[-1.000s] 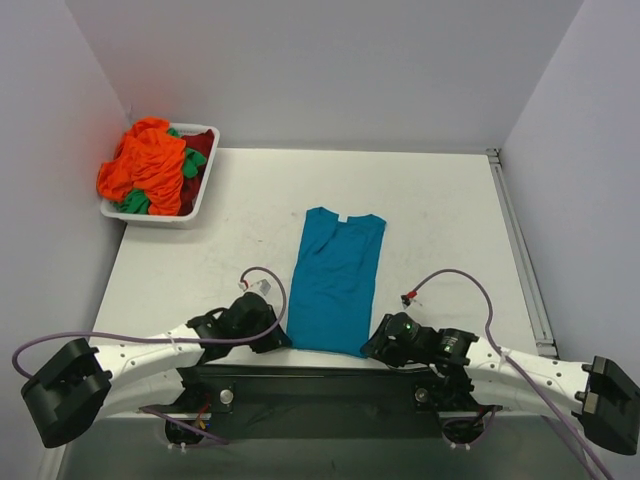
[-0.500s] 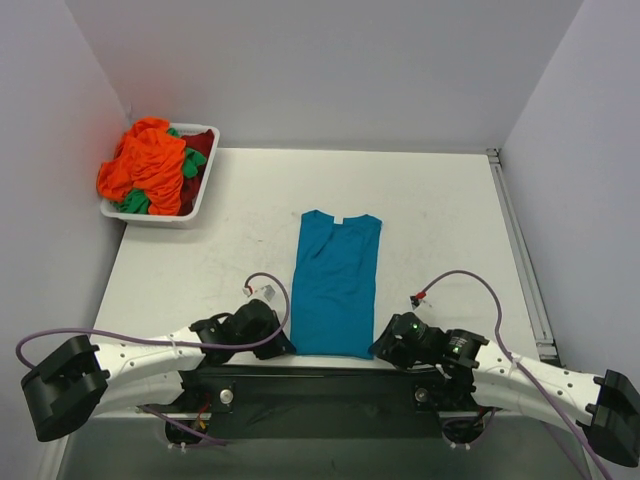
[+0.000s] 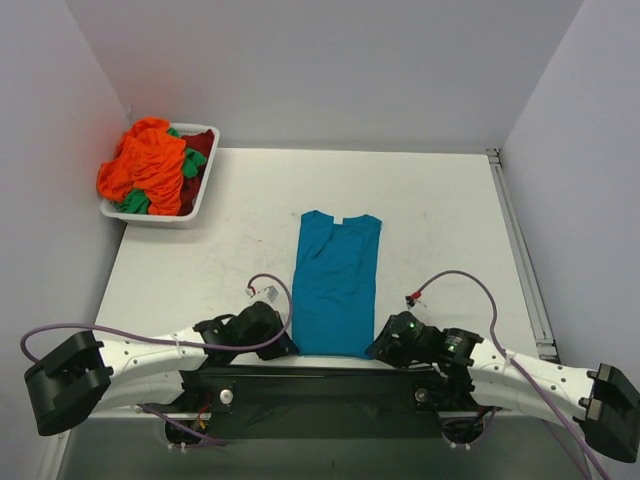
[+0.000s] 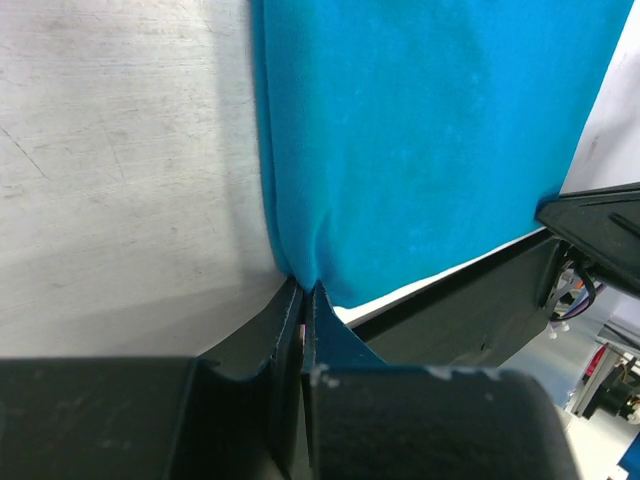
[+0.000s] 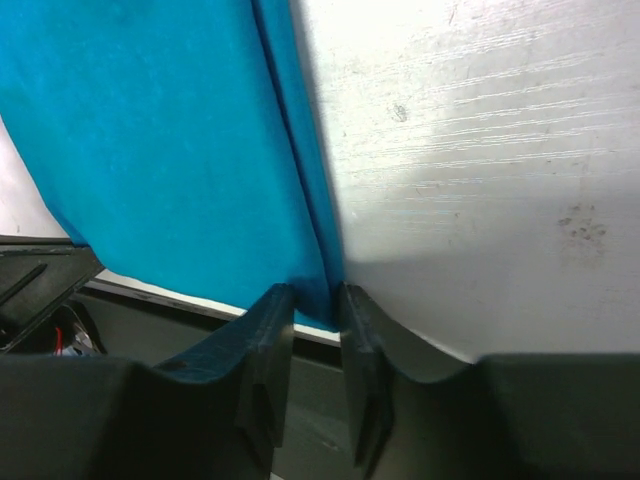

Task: Fold and stack the t-shirts
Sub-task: Grab one side of the 2/3 rectangular tshirt with both arms

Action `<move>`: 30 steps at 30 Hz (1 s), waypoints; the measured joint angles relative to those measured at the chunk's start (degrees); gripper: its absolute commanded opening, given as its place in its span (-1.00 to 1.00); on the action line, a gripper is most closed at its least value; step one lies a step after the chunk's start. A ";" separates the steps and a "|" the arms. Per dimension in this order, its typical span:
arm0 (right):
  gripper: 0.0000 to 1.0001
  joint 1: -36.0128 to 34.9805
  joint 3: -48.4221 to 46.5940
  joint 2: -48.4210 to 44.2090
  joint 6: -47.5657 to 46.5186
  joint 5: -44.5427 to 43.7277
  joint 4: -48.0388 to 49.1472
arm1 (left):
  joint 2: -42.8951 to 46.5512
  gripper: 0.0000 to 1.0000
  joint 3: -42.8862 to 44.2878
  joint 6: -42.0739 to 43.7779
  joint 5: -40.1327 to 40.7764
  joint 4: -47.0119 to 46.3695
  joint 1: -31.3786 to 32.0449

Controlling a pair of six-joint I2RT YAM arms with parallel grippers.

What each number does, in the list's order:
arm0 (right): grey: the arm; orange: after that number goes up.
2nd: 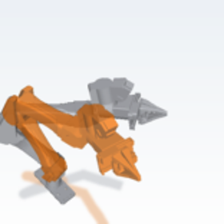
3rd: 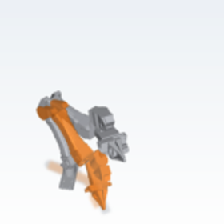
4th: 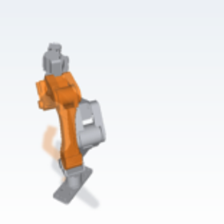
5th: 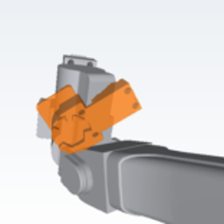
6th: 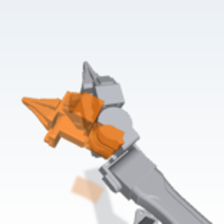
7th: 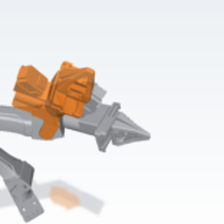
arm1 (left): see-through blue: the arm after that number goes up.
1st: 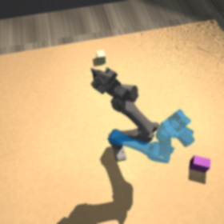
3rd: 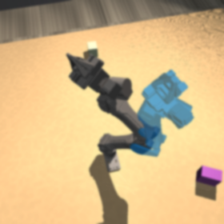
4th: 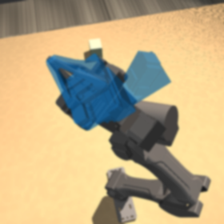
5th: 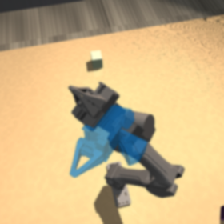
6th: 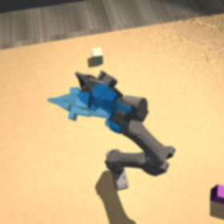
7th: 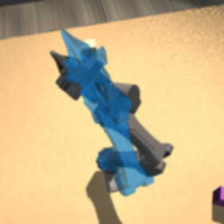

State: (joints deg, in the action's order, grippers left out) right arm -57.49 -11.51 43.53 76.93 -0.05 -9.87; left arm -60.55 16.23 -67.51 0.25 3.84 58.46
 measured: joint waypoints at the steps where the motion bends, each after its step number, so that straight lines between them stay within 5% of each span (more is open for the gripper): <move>1: -0.59 -0.02 0.09 0.00 -0.04 0.07 -0.02 | -0.17 -1.00 0.02 -0.22 0.17 -0.26 0.26; 9: -1.00 -0.35 0.74 -2.75 -0.52 0.11 -3.30 | -0.24 -1.00 0.79 -1.55 1.88 1.11 2.34; 19: -1.00 -2.60 -1.70 -7.45 -5.53 0.55 -12.46 | 6.21 -1.00 5.88 -1.53 4.02 12.13 6.60; 30: -1.00 -5.90 -17.84 -4.04 -12.74 -2.67 -21.73 | 9.35 -1.00 15.56 0.33 6.71 22.77 6.78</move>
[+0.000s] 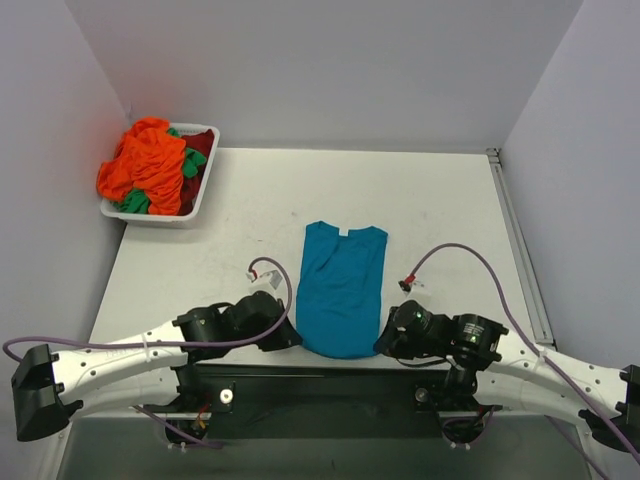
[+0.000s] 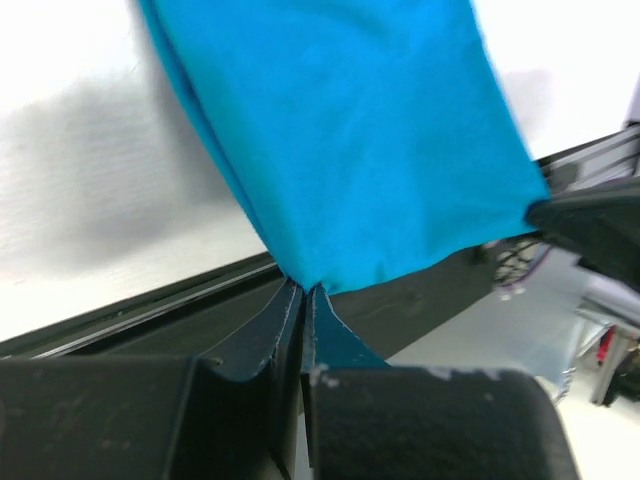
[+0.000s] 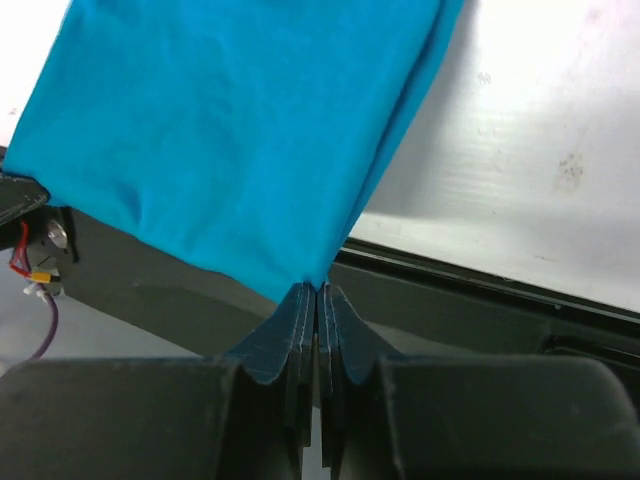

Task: Fold and stack the t-shirts
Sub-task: Fold the long partially folded tshirt into a neat square

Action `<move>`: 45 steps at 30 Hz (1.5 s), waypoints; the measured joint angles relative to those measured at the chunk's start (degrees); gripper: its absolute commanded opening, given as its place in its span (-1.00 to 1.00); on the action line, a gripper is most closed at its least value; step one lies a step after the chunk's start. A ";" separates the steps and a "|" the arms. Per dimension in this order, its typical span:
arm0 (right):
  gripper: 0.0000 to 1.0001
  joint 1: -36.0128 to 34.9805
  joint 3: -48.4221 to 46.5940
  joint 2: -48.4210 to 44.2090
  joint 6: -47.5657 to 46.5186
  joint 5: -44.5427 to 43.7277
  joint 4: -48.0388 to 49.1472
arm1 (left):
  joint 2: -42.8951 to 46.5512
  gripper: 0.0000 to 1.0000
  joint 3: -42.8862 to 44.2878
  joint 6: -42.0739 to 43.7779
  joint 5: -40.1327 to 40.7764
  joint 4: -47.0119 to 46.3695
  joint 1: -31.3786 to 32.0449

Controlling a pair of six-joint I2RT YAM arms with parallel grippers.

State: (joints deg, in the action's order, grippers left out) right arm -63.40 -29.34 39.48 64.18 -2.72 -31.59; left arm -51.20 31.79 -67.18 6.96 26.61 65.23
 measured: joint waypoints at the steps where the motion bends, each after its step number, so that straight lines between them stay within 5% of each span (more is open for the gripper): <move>1: -1.00 0.04 -1.95 1.09 -0.66 -0.52 -0.87 | -0.50 -1.00 1.60 0.39 0.00 0.59 -0.52; 6: -1.00 3.28 -9.01 5.60 -4.22 -2.25 -2.62 | -3.30 -1.00 8.26 3.39 -1.97 0.87 -6.16; 13: -1.00 15.69 -15.82 9.60 -11.39 -1.66 -4.59 | -11.47 -1.00 14.51 8.66 -8.96 -0.17 -18.03; 21: -1.00 28.81 -25.40 19.74 -19.69 2.75 -3.85 | -25.11 -1.00 28.20 12.26 -13.75 -2.69 -24.35; 26: -1.00 38.71 -34.10 32.17 -23.96 8.90 -1.14 | -33.75 -1.00 35.47 13.03 -16.70 -5.16 -30.60; 36: -1.00 50.82 -51.47 61.70 -27.15 17.94 6.99 | -66.93 -0.99 61.02 15.69 -25.90 -11.28 -40.70; 38: -0.95 51.98 -55.12 67.19 -27.26 19.30 7.87 | -71.60 -0.70 64.08 15.72 -27.91 -12.52 -41.59; 41: -0.42 53.68 -60.98 76.00 -27.69 21.44 9.77 | -77.44 0.14 67.67 16.00 -30.88 -14.38 -42.84; 45: -0.04 55.36 -63.87 81.37 -28.48 22.38 10.27 | -80.19 0.38 68.46 15.93 -33.42 -16.59 -44.35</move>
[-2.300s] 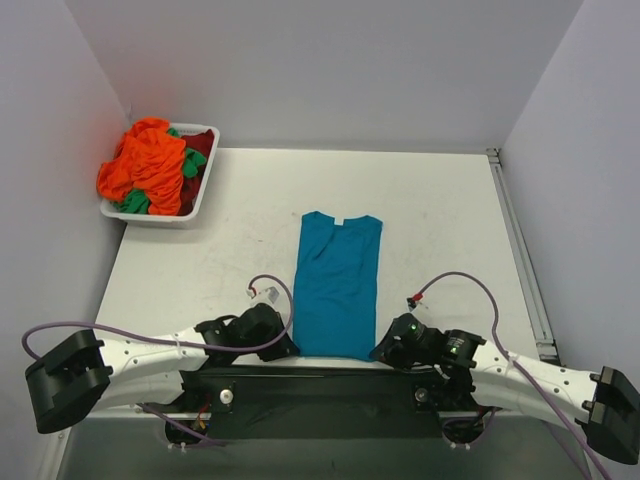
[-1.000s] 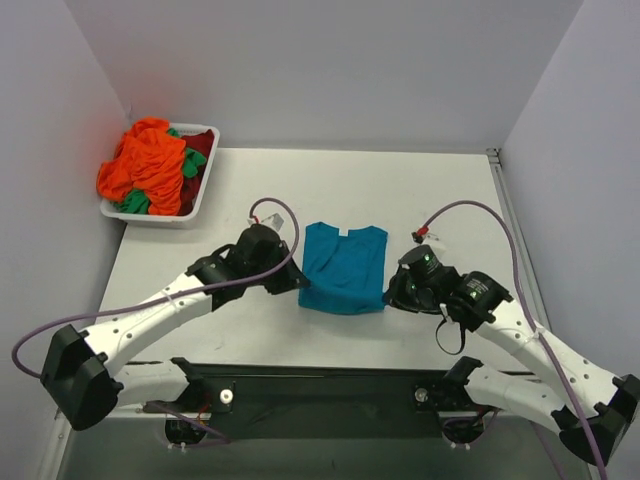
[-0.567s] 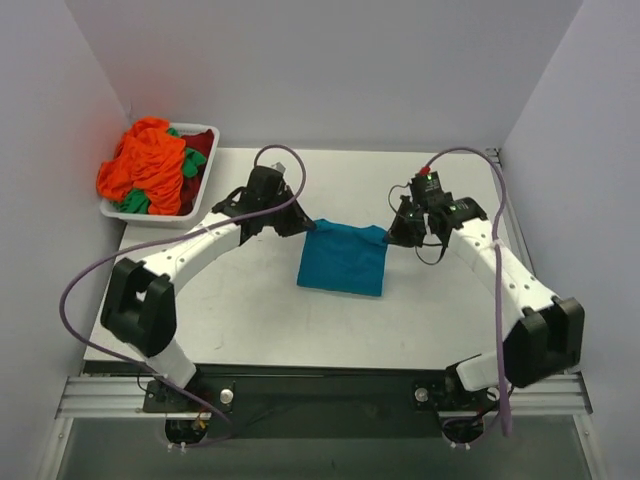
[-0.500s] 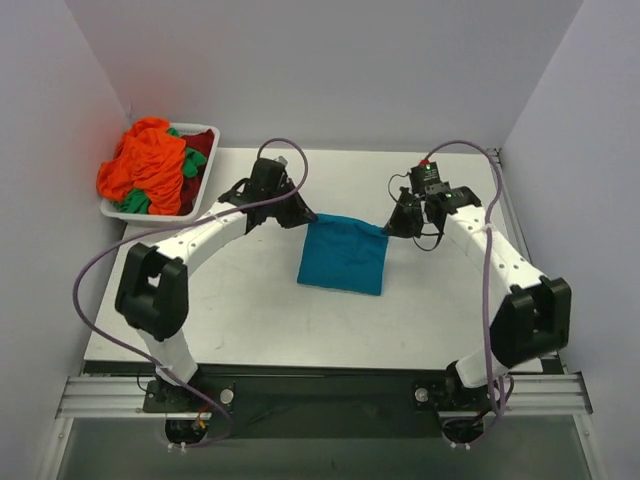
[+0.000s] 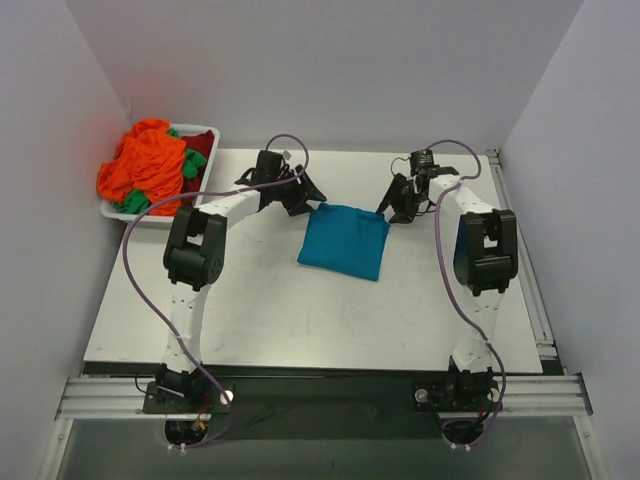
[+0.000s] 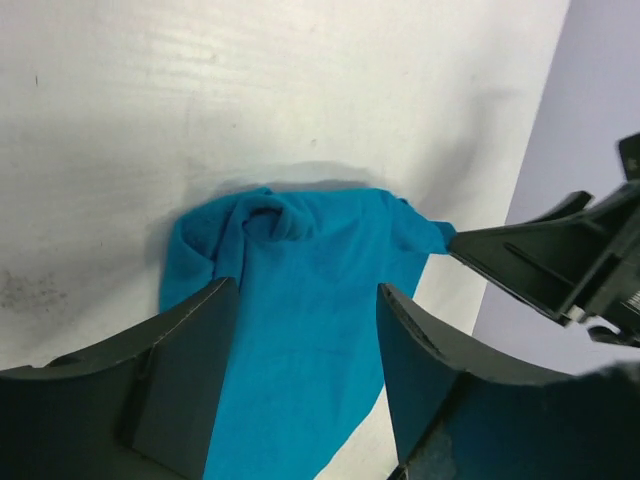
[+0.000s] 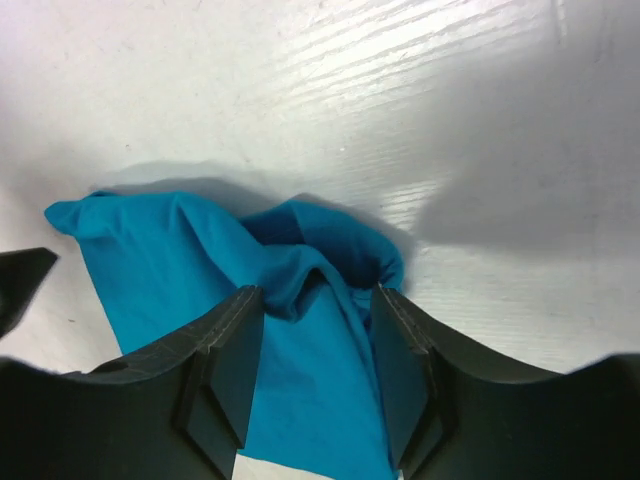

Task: Fold and stack the t-shirts
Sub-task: Fold the long partially folded tshirt into a neat square, then smooth out wrinkles on the folded tshirt

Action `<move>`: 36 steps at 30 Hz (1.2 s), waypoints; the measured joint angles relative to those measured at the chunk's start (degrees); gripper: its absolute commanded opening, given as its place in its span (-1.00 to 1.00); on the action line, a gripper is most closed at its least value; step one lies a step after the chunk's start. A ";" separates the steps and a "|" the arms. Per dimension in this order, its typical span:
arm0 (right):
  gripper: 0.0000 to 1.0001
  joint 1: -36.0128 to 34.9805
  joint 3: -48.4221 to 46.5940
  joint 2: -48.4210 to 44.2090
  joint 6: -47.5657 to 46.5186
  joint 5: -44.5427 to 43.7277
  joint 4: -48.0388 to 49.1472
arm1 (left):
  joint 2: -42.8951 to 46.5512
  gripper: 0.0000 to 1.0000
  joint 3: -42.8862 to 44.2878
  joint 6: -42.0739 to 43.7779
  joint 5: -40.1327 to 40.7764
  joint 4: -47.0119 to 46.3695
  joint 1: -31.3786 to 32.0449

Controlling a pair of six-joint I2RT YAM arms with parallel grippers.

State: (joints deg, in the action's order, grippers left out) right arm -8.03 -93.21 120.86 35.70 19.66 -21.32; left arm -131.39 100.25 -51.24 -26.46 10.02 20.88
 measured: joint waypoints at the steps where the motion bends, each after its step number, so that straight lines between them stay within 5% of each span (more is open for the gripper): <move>1: -0.02 0.46 -0.22 0.52 -0.39 -0.04 0.09 | 0.00 0.39 0.00 0.04 -0.61 -0.66 -0.52; 3: -0.02 1.11 -0.24 0.55 -0.98 -0.15 0.04 | 0.55 0.39 -0.22 0.00 -1.31 -2.75 -1.42; 15: -0.21 -3.87 3.17 -8.90 -1.68 -3.50 1.53 | 8.00 -0.48 -8.37 0.48 -1.05 -7.69 -0.13; 25: -0.32 -2.86 0.52 4.68 0.55 5.55 8.00 | 0.44 -0.87 -5.92 -1.31 -2.67 -10.73 2.60; 36: -0.29 5.07 -0.68 9.11 5.22 17.70 11.30 | -3.04 -0.95 -8.94 -4.66 -2.43 -14.34 0.72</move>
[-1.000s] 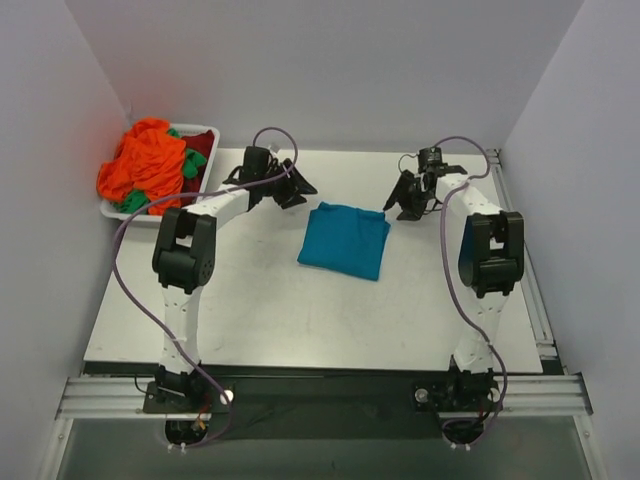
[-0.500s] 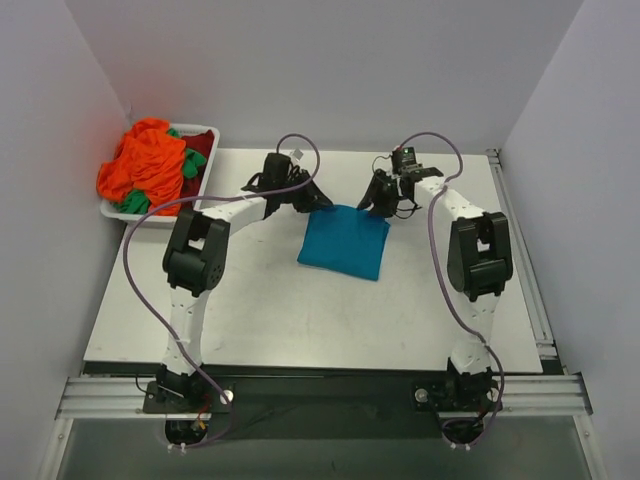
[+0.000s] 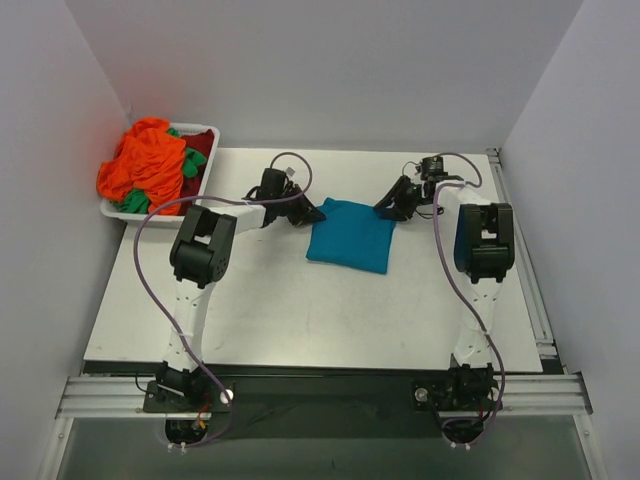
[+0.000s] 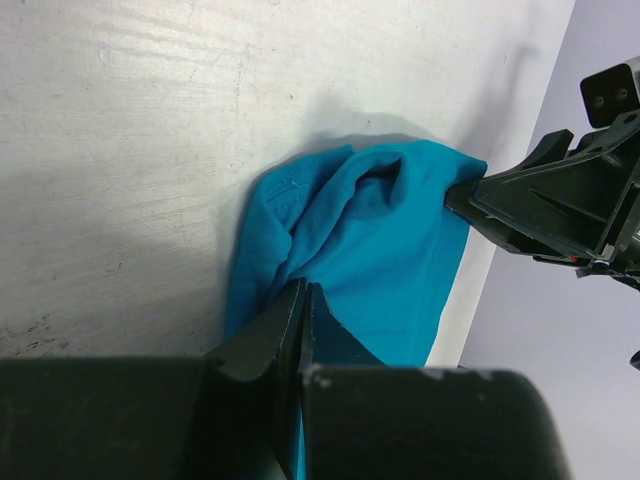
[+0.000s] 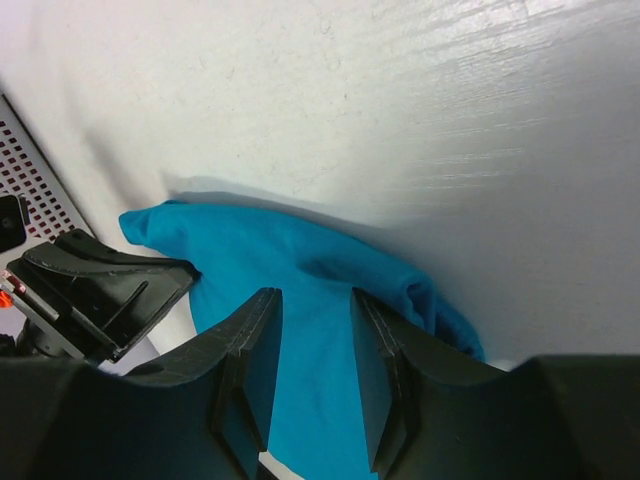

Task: Fold and stack the t-shirts
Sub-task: Smooth out wrinkles on the folded tshirt

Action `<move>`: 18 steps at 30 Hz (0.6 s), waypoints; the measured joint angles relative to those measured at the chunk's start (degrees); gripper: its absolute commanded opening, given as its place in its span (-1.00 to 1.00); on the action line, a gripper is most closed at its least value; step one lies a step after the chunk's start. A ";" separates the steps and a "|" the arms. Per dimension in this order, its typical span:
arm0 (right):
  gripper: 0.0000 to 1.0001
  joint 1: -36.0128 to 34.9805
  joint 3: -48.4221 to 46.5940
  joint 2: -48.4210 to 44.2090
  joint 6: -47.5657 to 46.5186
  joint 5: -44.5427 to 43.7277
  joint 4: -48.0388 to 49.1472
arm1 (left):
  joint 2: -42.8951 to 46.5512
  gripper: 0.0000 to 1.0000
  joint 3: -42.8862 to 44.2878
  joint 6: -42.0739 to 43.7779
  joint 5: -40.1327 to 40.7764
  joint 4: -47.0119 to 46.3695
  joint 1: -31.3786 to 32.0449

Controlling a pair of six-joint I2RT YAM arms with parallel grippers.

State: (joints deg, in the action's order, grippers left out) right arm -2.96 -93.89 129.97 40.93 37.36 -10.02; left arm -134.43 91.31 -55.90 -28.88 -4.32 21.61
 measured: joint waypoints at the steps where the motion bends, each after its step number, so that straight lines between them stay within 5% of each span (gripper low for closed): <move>1: -0.28 0.04 -0.17 0.07 0.02 0.20 0.00 | 0.04 -0.95 0.00 0.02 0.02 0.00 0.00; 9: -0.04 0.31 -0.79 -1.38 -1.70 -0.02 -1.03 | 0.26 -0.57 1.33 2.60 -0.52 1.53 -0.24; 18: -0.05 -0.04 7.48 -17.40 -5.22 -3.10 -2.62 | 2.25 -0.53 8.31 6.91 -1.01 4.63 -1.09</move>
State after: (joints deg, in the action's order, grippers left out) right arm -3.01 -86.41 112.57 35.70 34.26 -12.64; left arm -132.18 99.61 -48.99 -29.89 0.32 20.51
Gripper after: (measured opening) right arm 0.479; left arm 0.234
